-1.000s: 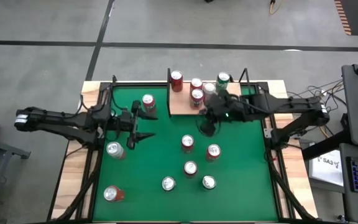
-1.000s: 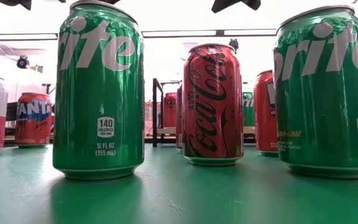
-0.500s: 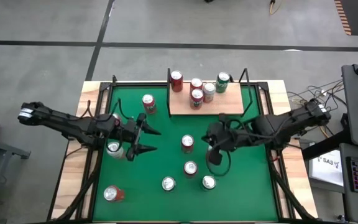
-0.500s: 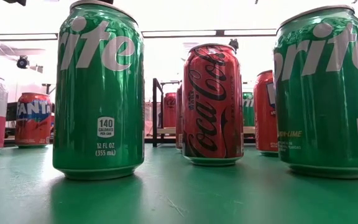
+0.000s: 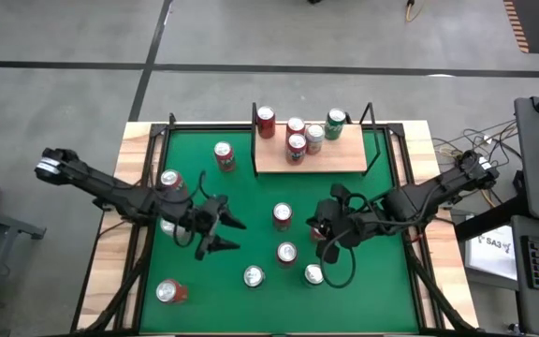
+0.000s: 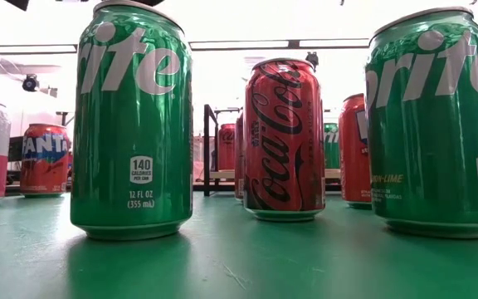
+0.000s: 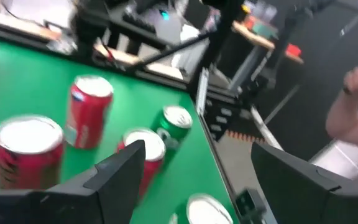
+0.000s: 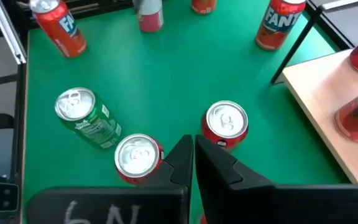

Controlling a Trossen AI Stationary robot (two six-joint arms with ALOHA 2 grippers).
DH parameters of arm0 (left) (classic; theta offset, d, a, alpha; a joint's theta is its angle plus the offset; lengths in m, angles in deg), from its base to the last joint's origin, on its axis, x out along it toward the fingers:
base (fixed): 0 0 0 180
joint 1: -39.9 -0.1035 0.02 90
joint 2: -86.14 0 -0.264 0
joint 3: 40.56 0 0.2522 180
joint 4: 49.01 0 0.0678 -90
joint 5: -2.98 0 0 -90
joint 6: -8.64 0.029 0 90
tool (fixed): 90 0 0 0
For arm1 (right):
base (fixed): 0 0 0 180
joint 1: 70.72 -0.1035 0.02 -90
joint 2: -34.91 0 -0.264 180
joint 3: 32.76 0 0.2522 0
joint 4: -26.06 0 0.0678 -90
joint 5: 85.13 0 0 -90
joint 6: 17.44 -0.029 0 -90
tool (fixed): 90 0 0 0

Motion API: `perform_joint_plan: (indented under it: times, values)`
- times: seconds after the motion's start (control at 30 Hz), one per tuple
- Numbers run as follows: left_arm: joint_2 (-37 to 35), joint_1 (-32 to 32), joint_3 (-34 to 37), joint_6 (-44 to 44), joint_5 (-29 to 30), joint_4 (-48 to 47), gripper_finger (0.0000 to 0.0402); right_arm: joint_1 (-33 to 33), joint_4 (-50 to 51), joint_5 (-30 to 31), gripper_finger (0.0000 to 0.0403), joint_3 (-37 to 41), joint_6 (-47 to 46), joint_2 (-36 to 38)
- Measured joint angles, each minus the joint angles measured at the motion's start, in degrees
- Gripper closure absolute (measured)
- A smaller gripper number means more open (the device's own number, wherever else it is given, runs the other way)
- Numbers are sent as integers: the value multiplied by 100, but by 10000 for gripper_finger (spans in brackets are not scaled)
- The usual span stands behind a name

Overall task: Place canned beverage on shelf
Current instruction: Put the green soda can on the shelf aligned with the other green soda can

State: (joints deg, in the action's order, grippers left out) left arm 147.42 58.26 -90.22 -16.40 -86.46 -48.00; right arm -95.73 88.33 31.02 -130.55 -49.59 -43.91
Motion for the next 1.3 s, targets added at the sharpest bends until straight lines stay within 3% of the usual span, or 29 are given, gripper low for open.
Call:
perform_joint_plan:
  times: [0.13, 0.37, 0.47, 0.9, 1.3]
  values:
    - [300, 337, -384, 180, 43, -402, 126, 1, -2, -2, 394, 22, -2, 0]
    - [1091, 1034, -1470, 1108, 779, -2009, 130, -1, 2, -62, 394, 22, -4, 0]
    - [1407, 1223, -1716, 1348, 807, -2367, 130, -1, 5, -70, 394, 22, -2, 0]
    - [2312, 1612, -1790, 1014, 1239, -2374, 130, -102, 10, -83, 394, 28, 18, -13]
    - [2543, 1609, -1808, 591, 1554, -2348, 130, -414, -96, -37, 394, 85, -13, -15]
